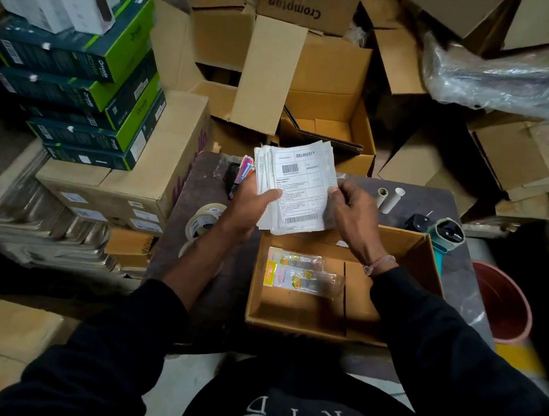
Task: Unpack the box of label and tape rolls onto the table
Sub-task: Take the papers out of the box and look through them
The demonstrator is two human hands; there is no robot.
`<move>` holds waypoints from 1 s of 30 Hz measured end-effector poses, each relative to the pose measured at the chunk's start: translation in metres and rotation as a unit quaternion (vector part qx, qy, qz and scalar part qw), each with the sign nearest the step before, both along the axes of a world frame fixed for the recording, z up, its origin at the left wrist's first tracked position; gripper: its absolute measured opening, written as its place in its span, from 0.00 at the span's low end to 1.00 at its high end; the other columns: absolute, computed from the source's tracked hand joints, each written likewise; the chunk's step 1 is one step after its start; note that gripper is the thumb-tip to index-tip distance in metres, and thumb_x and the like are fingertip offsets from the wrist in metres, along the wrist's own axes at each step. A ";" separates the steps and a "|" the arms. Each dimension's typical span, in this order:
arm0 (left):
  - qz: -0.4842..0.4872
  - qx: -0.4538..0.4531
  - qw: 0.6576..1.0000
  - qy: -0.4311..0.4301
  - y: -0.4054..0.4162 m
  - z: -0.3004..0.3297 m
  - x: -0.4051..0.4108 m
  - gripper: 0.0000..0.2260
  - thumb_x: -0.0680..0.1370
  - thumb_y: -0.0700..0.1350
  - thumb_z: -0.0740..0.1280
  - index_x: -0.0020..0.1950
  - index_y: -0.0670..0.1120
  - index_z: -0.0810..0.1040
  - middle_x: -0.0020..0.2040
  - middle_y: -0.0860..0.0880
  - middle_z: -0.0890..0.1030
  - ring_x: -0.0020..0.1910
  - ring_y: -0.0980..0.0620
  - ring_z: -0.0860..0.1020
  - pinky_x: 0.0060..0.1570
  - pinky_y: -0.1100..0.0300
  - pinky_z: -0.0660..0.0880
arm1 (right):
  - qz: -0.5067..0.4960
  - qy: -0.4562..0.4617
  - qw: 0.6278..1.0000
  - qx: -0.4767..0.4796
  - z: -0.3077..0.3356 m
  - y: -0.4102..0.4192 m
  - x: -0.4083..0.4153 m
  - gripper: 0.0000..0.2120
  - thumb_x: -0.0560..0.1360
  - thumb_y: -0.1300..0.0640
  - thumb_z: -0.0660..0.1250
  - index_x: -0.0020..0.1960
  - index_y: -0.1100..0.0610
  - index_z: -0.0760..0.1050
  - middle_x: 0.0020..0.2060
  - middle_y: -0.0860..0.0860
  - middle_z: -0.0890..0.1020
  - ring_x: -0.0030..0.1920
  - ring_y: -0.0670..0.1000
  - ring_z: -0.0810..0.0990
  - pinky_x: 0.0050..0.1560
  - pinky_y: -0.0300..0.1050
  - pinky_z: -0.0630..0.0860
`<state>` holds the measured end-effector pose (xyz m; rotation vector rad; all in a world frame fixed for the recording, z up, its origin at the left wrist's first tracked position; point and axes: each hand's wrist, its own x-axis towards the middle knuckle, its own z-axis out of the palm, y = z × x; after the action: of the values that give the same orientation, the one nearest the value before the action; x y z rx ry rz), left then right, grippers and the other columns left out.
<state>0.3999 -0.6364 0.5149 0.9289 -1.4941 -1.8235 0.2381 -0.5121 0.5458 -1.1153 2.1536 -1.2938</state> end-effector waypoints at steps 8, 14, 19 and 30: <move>-0.029 -0.026 0.999 -0.009 0.001 0.006 -0.008 0.19 0.83 0.34 0.63 0.74 0.37 0.68 0.67 0.42 0.79 0.62 0.47 0.81 0.61 0.49 0.80 | 0.090 0.053 0.993 0.064 -0.001 -0.004 0.006 0.14 0.84 0.54 0.57 0.55 0.59 0.80 0.46 0.53 0.85 0.47 0.54 0.82 0.48 0.58 0.80; -0.045 -0.057 0.997 -0.030 -0.003 0.014 -0.005 0.20 0.84 0.38 0.64 0.76 0.42 0.67 0.69 0.42 0.79 0.65 0.45 0.81 0.61 0.46 0.80 | 0.092 0.044 0.994 0.034 0.002 -0.003 0.001 0.08 0.81 0.55 0.64 0.53 0.55 0.82 0.48 0.48 0.86 0.48 0.49 0.84 0.49 0.56 0.81; -0.037 -0.132 0.990 -0.041 -0.015 0.025 0.004 0.19 0.82 0.40 0.68 0.72 0.39 0.71 0.65 0.42 0.81 0.62 0.46 0.82 0.58 0.46 0.82 | 0.084 0.097 0.992 0.002 0.003 -0.016 -0.001 0.05 0.78 0.55 0.67 0.52 0.56 0.77 0.48 0.50 0.85 0.48 0.50 0.83 0.47 0.57 0.82; -0.072 -0.133 0.987 -0.054 -0.011 -0.003 0.020 0.25 0.85 0.37 0.61 0.80 0.45 0.58 0.74 0.41 0.73 0.72 0.45 0.74 0.70 0.45 0.74 | 0.127 0.148 0.980 0.041 -0.010 -0.025 0.014 0.17 0.79 0.57 0.64 0.68 0.55 0.72 0.60 0.54 0.83 0.58 0.55 0.82 0.55 0.56 0.82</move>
<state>0.4196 -0.6475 0.5120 0.8181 -1.8623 -1.6390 0.2522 -0.5370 0.5357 -1.5721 2.1514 -0.9684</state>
